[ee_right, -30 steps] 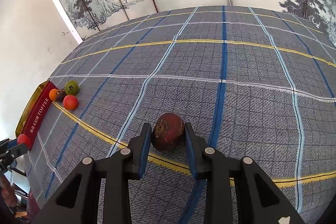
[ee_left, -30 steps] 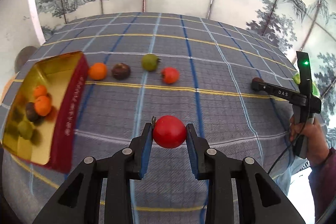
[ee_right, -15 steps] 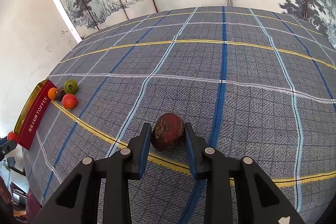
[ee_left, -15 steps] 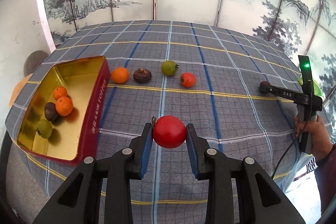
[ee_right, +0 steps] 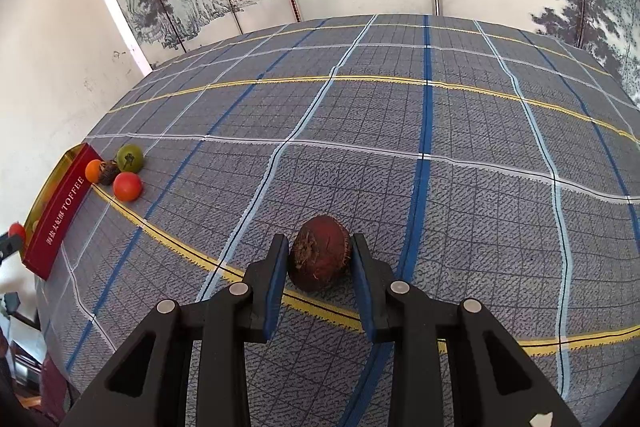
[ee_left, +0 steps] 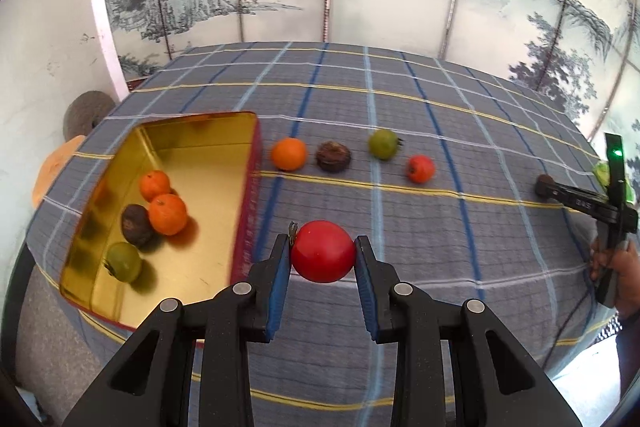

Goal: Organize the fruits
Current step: 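Carry the tomato into the tin and open the left gripper while the right gripper holds the brown fruit, then carry the brown fruit over the tin and open the right gripper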

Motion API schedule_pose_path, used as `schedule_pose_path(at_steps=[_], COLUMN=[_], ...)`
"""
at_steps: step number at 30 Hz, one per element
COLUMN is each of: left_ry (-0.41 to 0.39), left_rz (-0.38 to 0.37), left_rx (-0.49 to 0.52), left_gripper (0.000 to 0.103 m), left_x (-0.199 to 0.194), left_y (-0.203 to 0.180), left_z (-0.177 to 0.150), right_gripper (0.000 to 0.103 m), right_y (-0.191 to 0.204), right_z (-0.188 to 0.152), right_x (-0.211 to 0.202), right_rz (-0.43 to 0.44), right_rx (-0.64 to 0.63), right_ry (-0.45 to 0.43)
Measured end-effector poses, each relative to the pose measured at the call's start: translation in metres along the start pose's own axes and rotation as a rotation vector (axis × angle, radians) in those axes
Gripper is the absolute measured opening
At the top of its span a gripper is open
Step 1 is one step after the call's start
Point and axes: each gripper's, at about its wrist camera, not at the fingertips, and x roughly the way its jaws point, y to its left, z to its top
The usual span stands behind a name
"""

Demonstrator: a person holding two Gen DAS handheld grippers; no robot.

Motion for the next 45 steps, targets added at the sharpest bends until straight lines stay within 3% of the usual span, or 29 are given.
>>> schedule_pose_path(at_steps=[9,24,37,38,41,45], left_ry=[0.031,0.162,0.250,0.245,0.206,0.157], left_rz=[0.072,0.234,0.293,0.297,0.330,0.327], left_rx=[-0.030,0.026,0.031,0.032,0.045,0.050], left_gripper=[0.033,0.033,0.036,0.040,0.071,0.074], left_x=[0.019,0.099,0.142,0.141,0.137,0.121], left_y=[0.038,0.083,0.095,0.094,0.092,0.088], left_z=[0.021,0.093,0.103,0.103,0.105,0.104], right_gripper=[0.031,0.031,0.031,0.031,0.031,0.031], right_y=[0.002,0.000,0.000,0.000,0.000,0.001], right_z=[-0.001,0.000,0.000,0.000,0.000,0.000], right_x=[-0.001,-0.001,-0.001,-0.001,-0.001,0.000], right_rz=[0.010,0.036,0.037,0.037,0.034,0.027], right_rx=[-0.003,-0.007,-0.008,-0.008,-0.010,-0.014], right_ry=[0.000,0.000,0.001,0.001,0.001,0.002])
